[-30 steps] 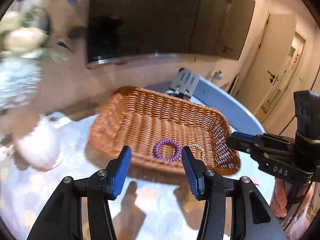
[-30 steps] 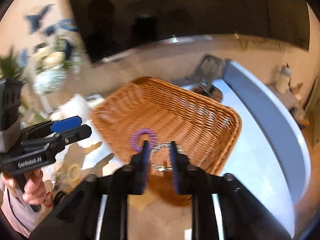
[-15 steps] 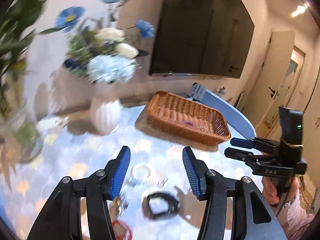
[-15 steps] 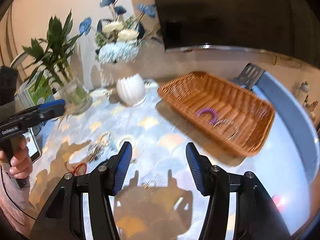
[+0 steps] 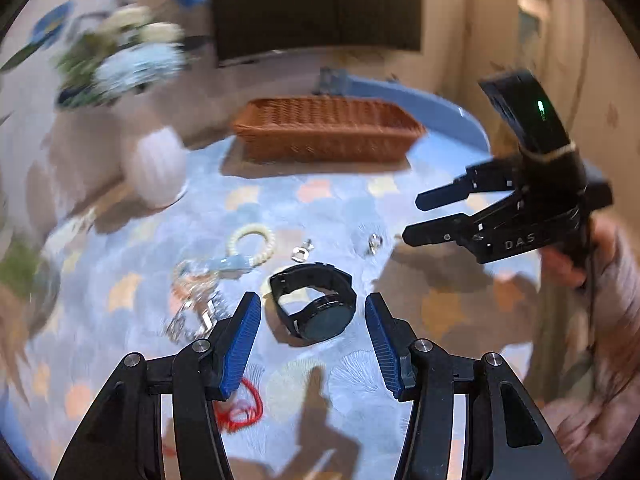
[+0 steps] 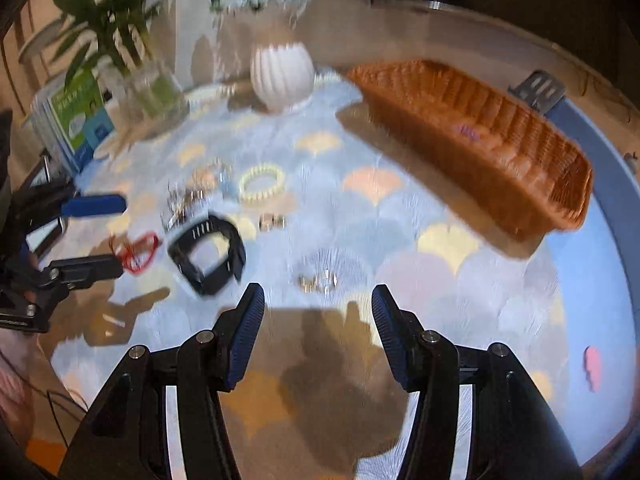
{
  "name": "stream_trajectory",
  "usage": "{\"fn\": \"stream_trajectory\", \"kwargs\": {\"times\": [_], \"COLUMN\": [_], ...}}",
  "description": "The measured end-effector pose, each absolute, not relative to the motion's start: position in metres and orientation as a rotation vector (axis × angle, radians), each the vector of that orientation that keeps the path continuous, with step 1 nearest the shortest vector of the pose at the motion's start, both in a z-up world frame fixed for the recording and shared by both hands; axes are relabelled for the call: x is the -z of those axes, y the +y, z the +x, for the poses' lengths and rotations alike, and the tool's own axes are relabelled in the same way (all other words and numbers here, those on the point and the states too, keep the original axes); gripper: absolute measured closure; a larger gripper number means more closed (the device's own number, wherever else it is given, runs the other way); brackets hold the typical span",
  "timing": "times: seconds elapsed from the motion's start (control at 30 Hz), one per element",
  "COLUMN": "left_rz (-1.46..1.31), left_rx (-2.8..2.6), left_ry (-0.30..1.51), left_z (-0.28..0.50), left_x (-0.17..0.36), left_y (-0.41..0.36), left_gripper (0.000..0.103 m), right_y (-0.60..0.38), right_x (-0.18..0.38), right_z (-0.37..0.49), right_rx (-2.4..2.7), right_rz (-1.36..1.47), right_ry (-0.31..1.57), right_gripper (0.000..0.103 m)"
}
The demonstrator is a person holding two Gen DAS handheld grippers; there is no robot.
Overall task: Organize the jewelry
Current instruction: 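Move both open tools back over the jewelry on the table, then grasp the black watch with left tool while right tool grasps small gold ring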
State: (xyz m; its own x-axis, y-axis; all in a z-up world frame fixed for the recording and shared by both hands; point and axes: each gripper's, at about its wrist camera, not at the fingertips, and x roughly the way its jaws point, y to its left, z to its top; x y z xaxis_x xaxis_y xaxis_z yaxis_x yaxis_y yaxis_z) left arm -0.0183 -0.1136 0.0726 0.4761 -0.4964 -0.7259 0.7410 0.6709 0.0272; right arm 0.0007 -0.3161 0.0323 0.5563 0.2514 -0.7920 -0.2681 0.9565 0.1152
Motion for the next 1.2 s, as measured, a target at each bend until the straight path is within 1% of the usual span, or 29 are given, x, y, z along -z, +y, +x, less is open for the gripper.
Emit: {"fn": "stream_trajectory", "kwargs": {"times": [0.13, 0.23, 0.37, 0.43, 0.53, 0.73, 1.03, 1.07, 1.1, 1.13, 1.17, 1.2], "left_rz": [0.435, 0.459, 0.448, 0.453, 0.456, 0.373, 0.324, 0.313, 0.298, 0.289, 0.287, 0.287], "left_rx": [0.854, 0.892, 0.956, 0.966, 0.964, 1.021, 0.922, 0.907, 0.886, 0.876, 0.852, 0.838], "left_ry": [0.771, 0.793, 0.841, 0.854, 0.857, 0.909, 0.968, 0.966, 0.968, 0.977, 0.987, 0.993], "left_z": [-0.008, 0.002, 0.008, 0.006, 0.001, -0.001, 0.006, 0.006, 0.006, 0.007, 0.008, 0.009], "left_x": [-0.060, -0.051, -0.040, -0.036, -0.035, -0.036, -0.019, -0.019, -0.019, -0.018, -0.017, -0.017], "left_y": [-0.133, -0.142, -0.148, -0.147, -0.143, -0.133, -0.138, -0.137, -0.136, -0.136, -0.136, -0.135], "left_gripper": [0.047, 0.047, 0.047, 0.047, 0.047, 0.047, 0.048, 0.049, 0.060, 0.070, 0.085, 0.086], "right_y": [-0.316, -0.311, -0.305, -0.302, -0.296, -0.282, -0.269, -0.268, -0.269, -0.270, -0.270, -0.271], "right_x": [-0.016, -0.010, -0.003, 0.001, 0.000, 0.001, 0.003, 0.003, 0.003, 0.003, 0.003, 0.002], "right_z": [-0.003, -0.003, 0.009, 0.016, 0.025, 0.040, 0.026, 0.024, 0.024, 0.024, 0.024, 0.024], "right_rx": [-0.324, -0.343, -0.377, -0.372, -0.360, -0.307, -0.222, -0.212, -0.202, -0.183, -0.167, -0.146], "right_rz": [-0.029, -0.041, -0.010, -0.007, -0.012, -0.057, -0.146, -0.143, -0.134, -0.129, -0.132, -0.135], "right_ry": [0.970, 0.980, 1.008, 1.006, 0.991, 0.941, 0.909, 0.901, 0.897, 0.894, 0.891, 0.886], "right_gripper": [0.045, 0.050, 0.058, 0.059, 0.059, 0.059, 0.059, 0.060, 0.062, 0.069, 0.081, 0.082]}}
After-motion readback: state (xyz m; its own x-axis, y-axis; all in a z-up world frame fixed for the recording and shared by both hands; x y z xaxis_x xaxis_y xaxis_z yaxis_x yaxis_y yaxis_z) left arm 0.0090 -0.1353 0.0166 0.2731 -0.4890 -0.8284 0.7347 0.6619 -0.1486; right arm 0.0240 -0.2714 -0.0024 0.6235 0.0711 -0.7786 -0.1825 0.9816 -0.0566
